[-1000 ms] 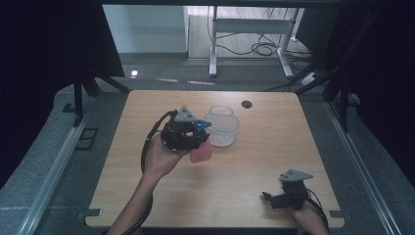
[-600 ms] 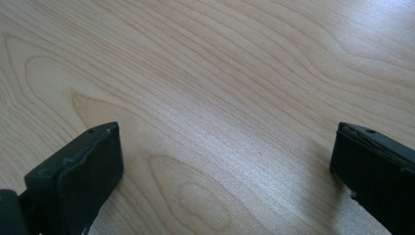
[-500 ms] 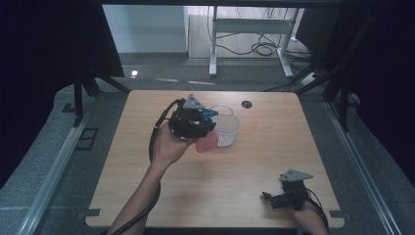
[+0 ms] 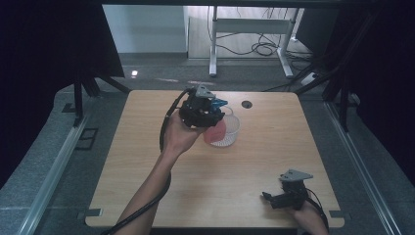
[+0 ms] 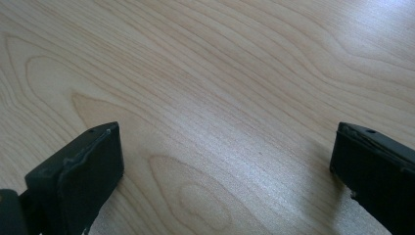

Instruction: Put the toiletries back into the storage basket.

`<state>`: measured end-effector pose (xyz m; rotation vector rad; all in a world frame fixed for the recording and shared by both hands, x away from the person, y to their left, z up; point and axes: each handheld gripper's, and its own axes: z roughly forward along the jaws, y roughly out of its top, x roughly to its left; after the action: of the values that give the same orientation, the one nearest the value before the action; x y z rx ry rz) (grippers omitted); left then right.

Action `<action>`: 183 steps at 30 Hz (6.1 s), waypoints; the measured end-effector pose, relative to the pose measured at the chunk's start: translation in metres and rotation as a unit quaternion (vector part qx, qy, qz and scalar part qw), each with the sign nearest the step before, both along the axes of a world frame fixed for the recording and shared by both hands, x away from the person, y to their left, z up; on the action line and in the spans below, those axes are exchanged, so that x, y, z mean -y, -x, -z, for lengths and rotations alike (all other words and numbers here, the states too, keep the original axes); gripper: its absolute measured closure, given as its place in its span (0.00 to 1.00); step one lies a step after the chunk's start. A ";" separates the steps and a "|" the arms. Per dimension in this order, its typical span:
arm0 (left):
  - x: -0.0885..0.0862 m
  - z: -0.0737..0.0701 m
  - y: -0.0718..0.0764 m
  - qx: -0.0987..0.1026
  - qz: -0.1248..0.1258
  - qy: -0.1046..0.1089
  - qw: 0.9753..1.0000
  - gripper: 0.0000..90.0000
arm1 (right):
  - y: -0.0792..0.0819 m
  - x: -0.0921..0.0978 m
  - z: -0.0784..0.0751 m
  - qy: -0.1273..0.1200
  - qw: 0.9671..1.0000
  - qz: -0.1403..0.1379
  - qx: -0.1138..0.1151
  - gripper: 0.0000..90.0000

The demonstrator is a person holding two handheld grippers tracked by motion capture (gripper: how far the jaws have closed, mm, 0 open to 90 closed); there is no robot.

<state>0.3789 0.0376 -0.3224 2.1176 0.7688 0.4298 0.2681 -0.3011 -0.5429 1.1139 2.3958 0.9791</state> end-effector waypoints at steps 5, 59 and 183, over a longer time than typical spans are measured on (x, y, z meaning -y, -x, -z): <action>0.009 -0.001 -0.009 0.003 -0.005 -0.006 1.000 0.59 | 0.000 0.000 0.000 -0.001 1.000 0.000 -0.001 0.00; 0.048 0.073 -0.070 -0.012 -0.073 -0.004 0.997 0.59 | 0.000 0.000 0.000 -0.001 1.000 -0.006 -0.002 0.00; 0.004 0.084 -0.014 -0.025 -0.035 0.016 0.999 0.13 | 0.000 -0.001 0.000 -0.001 1.000 -0.009 -0.002 0.00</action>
<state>0.3925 0.0335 -0.4064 2.0838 0.8739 0.4010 0.2683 -0.3006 -0.5428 1.0990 2.4115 0.9870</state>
